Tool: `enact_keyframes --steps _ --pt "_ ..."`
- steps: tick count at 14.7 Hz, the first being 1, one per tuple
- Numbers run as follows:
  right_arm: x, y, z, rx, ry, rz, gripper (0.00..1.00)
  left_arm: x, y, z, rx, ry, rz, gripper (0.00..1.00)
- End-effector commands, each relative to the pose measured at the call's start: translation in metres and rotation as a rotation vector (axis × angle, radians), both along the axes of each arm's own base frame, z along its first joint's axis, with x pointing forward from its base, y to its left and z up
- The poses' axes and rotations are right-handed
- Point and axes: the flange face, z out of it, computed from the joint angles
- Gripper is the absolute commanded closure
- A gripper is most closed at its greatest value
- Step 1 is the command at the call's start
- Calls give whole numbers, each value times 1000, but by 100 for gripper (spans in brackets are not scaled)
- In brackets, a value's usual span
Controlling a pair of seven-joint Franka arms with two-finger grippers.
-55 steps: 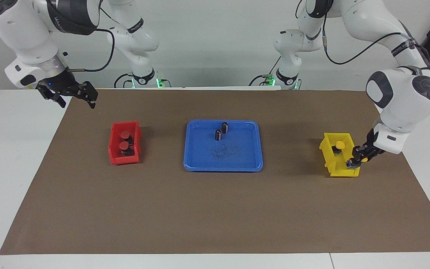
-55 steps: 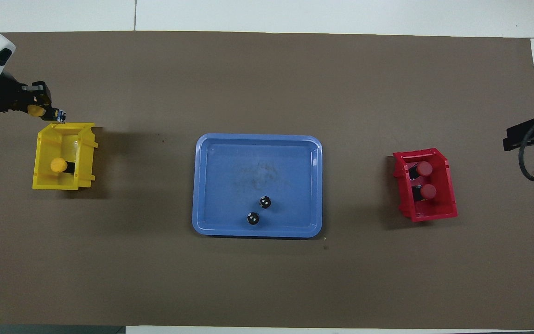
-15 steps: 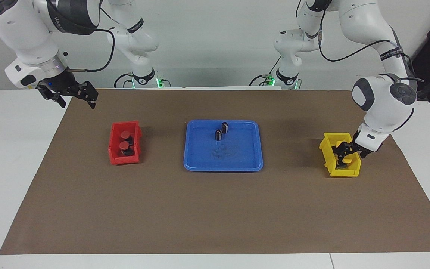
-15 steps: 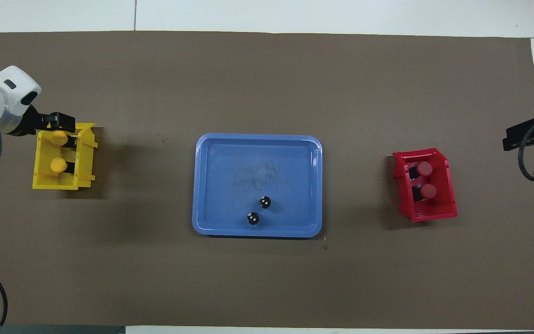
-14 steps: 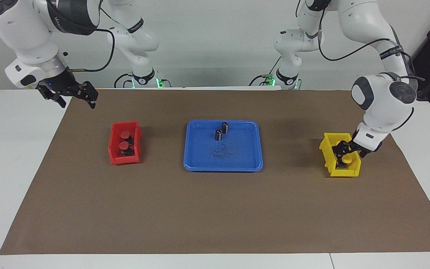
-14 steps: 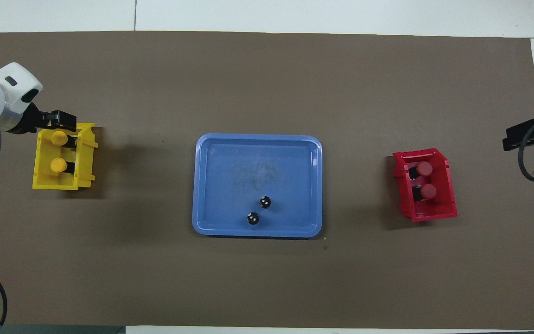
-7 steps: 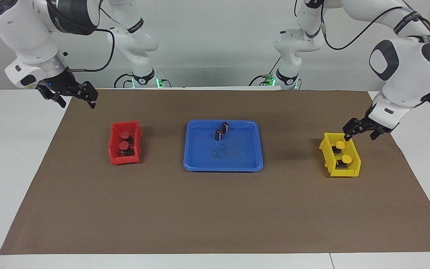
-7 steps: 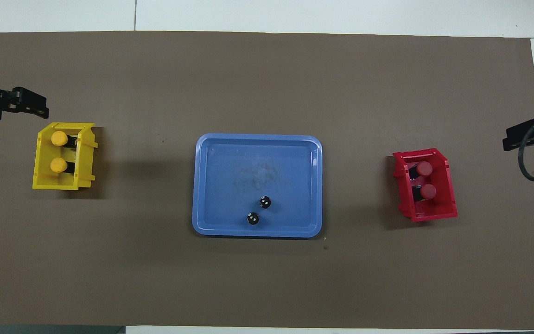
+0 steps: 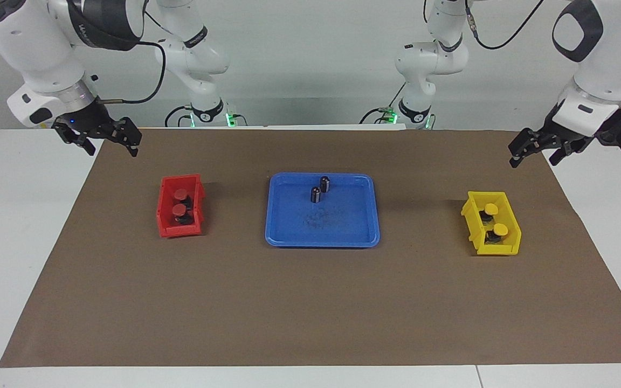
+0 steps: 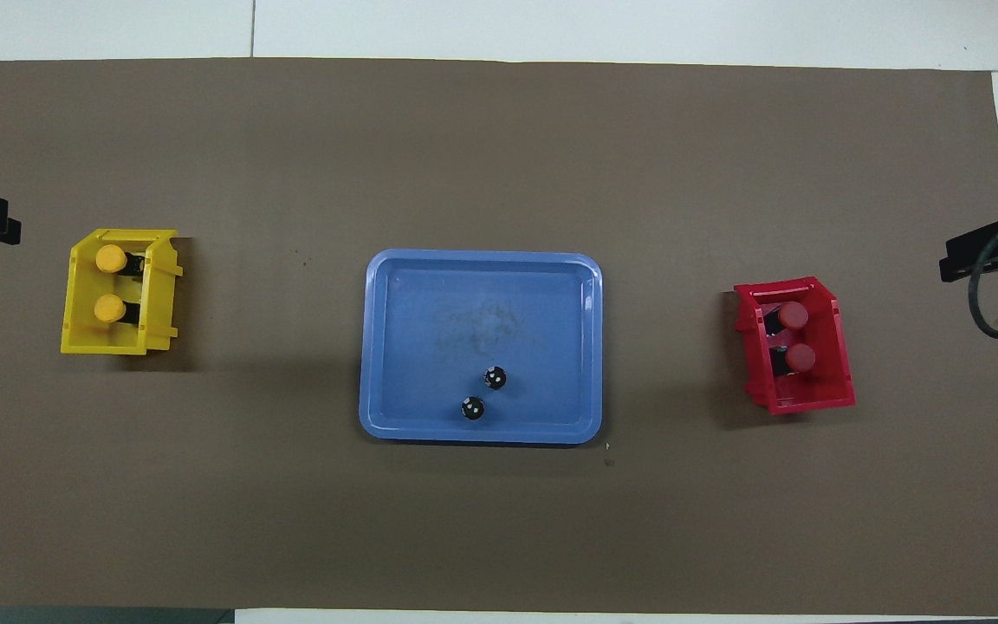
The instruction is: Sort red and yellow buttons by color
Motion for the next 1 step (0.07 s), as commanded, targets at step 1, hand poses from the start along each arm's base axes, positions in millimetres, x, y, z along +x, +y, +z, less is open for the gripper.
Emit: enact_keyframes --steps 1 --pt "-3 1 -1 15 15 -13 0 -5 -7 1 -19 17 -24 0"
